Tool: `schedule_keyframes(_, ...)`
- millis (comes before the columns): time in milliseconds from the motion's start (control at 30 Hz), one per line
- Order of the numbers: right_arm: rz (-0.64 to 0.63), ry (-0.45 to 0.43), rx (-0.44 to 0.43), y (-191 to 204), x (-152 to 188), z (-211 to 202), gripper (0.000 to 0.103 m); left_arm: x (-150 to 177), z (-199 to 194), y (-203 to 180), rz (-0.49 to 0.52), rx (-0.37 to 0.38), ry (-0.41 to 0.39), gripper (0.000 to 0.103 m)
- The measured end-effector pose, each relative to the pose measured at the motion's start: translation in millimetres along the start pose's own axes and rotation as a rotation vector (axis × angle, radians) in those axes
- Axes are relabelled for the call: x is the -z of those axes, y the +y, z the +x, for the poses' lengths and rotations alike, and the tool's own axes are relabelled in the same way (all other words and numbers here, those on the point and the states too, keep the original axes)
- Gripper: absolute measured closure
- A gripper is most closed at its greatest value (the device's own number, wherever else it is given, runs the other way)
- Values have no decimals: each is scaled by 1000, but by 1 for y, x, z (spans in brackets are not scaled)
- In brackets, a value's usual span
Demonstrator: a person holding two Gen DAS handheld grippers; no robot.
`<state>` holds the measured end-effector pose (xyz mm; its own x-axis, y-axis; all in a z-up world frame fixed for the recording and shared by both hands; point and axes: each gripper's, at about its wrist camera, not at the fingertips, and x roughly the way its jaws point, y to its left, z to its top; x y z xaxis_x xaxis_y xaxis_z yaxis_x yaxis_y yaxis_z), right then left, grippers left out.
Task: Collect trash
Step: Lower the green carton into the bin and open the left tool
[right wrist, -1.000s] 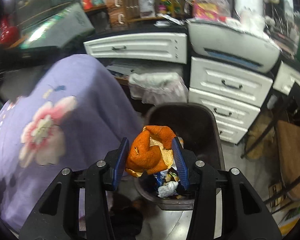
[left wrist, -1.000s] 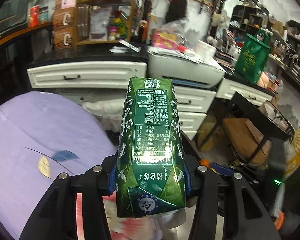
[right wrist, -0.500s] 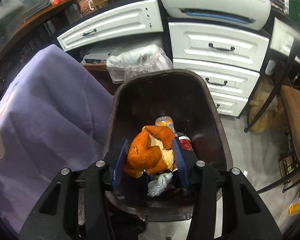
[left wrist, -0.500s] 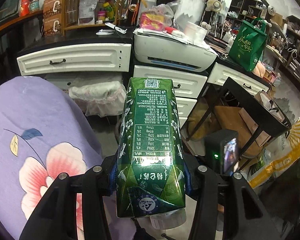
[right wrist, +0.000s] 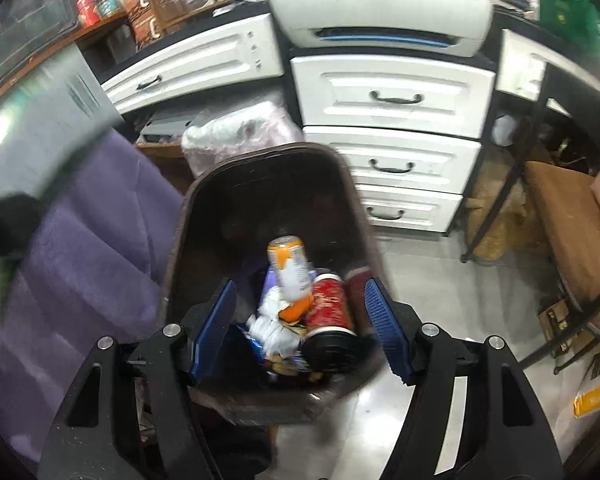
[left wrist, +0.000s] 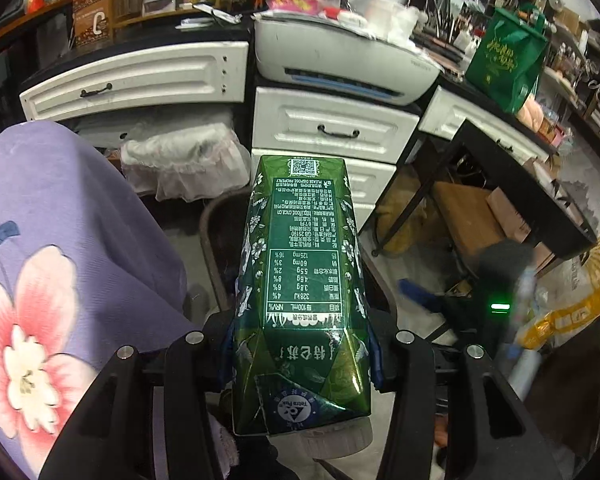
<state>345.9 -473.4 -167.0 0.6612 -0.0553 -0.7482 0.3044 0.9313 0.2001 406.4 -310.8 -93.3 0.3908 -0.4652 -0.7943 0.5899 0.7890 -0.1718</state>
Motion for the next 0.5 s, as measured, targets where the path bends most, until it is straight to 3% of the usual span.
schedule_keyframes(267, 57, -43, 47, -54, 23, -50, 36, 7, 44, -15, -2, -20, 84, 55)
schedule_keyframes(500, 55, -70, 33, -68, 45, -87, 36, 12, 85, -22, 10, -61, 154, 55)
